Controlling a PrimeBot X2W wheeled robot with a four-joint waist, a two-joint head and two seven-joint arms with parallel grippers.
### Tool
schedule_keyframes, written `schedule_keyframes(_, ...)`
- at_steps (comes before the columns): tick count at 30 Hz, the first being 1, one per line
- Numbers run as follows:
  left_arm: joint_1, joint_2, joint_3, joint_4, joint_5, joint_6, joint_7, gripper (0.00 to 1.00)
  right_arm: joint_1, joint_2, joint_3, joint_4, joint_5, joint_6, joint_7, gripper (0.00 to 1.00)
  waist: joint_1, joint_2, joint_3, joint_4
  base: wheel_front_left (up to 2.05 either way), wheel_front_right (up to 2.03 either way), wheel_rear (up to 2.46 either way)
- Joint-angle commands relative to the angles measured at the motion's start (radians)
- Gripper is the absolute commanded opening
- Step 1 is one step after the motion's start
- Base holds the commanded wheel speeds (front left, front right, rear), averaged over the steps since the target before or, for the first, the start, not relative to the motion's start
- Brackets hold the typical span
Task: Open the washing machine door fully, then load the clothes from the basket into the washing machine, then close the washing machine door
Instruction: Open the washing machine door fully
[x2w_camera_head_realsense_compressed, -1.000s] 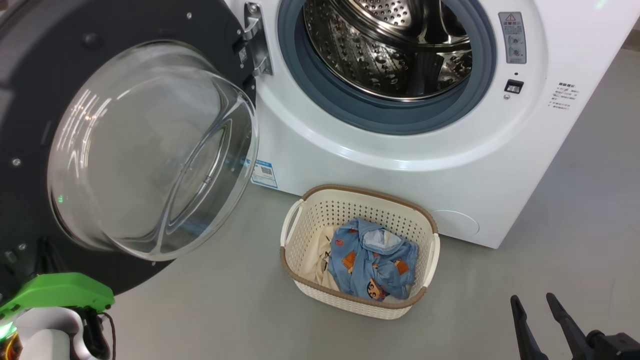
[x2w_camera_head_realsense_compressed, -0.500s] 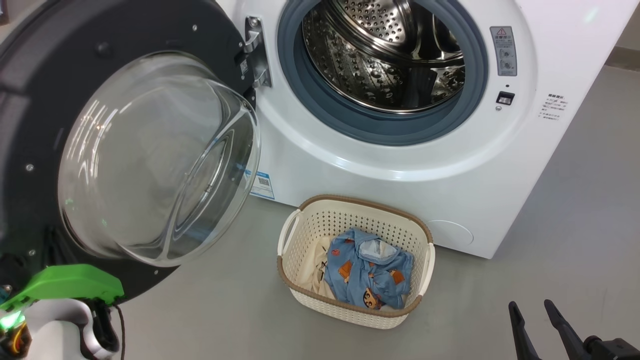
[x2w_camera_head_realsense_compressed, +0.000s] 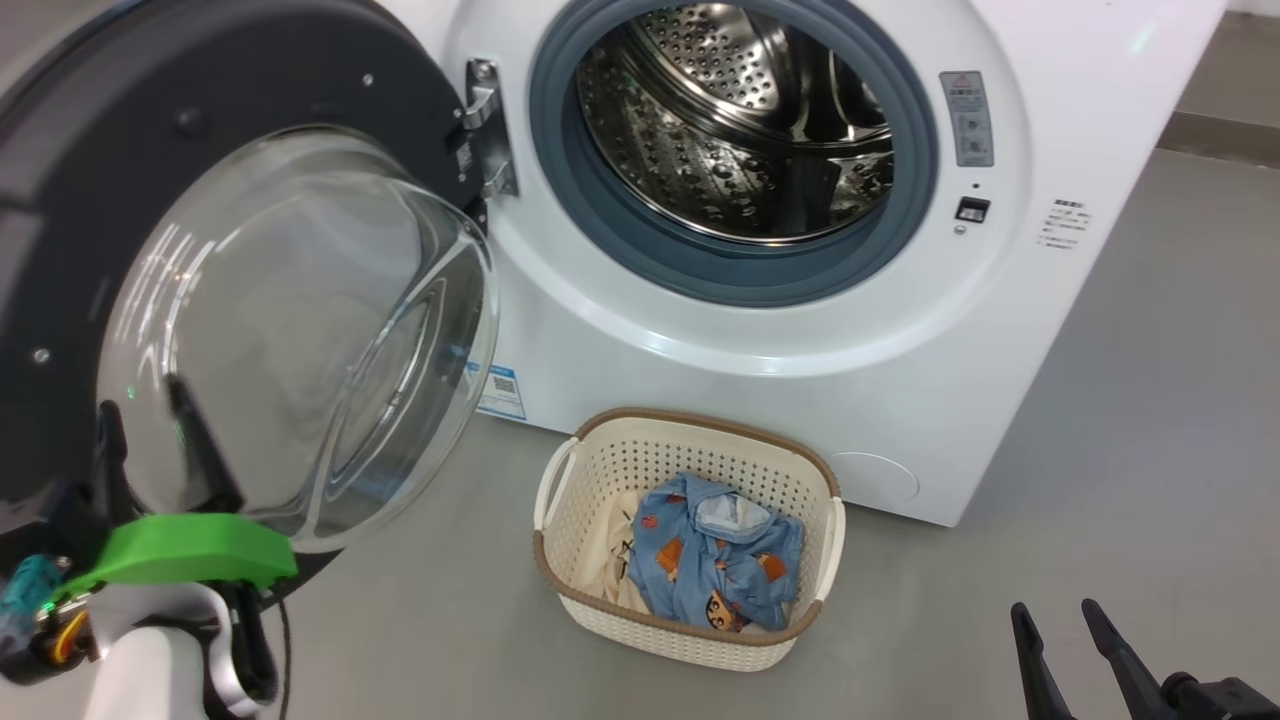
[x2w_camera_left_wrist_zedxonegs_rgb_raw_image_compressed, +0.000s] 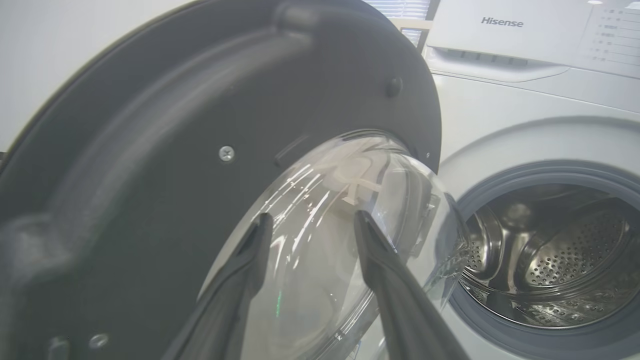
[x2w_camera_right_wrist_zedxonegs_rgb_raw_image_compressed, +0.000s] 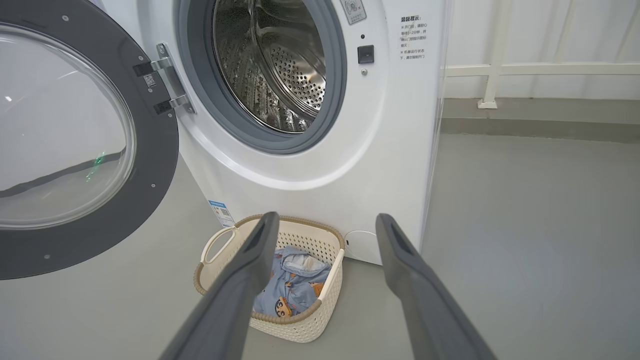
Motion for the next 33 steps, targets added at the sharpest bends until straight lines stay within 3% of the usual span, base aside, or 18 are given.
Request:
schedule_keyframes(1,-0.002,0.019,0.008,-0.058,0.004,-0.015,0.010,1.00,-0.007,-0.014,0.029,-0.030,0.000,0.002,-0.012,1.00,0.0000,0.0000,-0.004,-0.019,0.00,0.00,0.00)
schedule_keyframes(7,0.054,0.016,-0.068,-0.181,-0.022,-0.052,0.032,1.00,-0.015,-0.013,0.031,-0.048,-0.010,0.002,-0.012,1.00,0.0000,0.0000,-0.007,-0.082,0.00,0.00,0.00)
schedule_keyframes(13,0.102,0.015,-0.127,-0.222,-0.056,-0.070,0.052,1.00,-0.022,-0.015,0.034,-0.054,-0.009,0.002,-0.012,1.00,0.0000,0.0000,-0.005,-0.148,0.00,0.00,0.00)
schedule_keyframes(23,0.185,0.017,-0.198,-0.178,-0.037,-0.112,0.022,1.00,-0.033,-0.020,0.028,-0.060,-0.010,0.002,-0.012,1.00,0.0000,0.0000,0.016,-0.278,0.00,0.00,0.00)
schedule_keyframes(33,0.274,0.017,-0.171,-0.157,0.020,-0.140,-0.009,1.00,-0.042,-0.022,0.025,-0.062,-0.012,0.002,-0.012,1.00,0.0000,0.0000,0.024,-0.361,0.00,0.00,0.00)
